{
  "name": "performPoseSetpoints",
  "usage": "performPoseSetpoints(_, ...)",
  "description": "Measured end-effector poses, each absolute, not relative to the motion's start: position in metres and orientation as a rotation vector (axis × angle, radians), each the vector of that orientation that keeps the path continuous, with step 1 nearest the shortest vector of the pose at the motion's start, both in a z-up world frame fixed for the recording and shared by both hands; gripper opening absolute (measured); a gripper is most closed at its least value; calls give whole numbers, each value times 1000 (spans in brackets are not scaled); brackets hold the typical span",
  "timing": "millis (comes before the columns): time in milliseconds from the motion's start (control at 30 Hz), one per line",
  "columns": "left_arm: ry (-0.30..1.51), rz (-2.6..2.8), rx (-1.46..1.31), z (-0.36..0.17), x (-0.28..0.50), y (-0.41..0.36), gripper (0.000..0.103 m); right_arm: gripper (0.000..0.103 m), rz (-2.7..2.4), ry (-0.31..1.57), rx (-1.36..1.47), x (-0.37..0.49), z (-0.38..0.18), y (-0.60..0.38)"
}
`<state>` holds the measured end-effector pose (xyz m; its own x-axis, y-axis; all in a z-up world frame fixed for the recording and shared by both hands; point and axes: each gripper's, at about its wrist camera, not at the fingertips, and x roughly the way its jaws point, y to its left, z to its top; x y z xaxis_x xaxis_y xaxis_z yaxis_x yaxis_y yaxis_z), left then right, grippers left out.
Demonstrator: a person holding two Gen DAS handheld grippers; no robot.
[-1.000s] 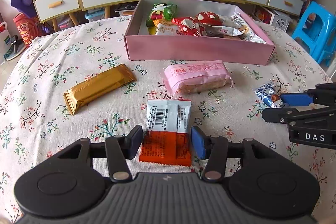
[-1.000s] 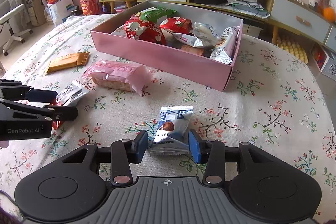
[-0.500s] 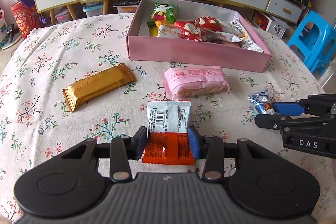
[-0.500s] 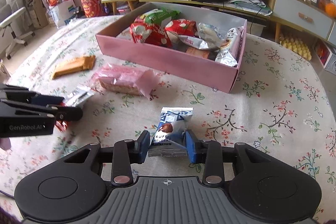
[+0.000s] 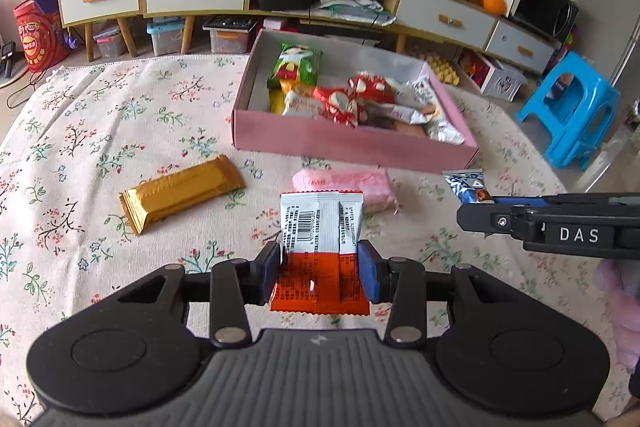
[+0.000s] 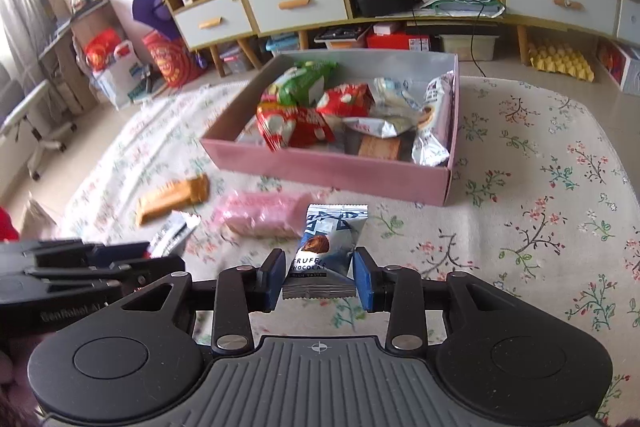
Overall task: Organize snacks
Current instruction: 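Carry both packets into the pink box and open both grippers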
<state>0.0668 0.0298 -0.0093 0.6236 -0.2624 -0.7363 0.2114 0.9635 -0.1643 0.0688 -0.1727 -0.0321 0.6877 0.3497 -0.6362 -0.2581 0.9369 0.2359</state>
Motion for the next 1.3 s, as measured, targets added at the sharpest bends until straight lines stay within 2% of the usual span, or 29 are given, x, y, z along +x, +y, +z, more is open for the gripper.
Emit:
performPoseSetpoints(633,803,-288,-148,19,110,31,38,35,313,715,437,105,4,-207)
performPoseSetpoints(933,816,-308,-177,20,167,9,38,35,301,715,571,161,-6,-231)
performPoseSetpoints(1300,797,-308,-95,4,223,-29,38,36,260,711,590,225,-19,-246)
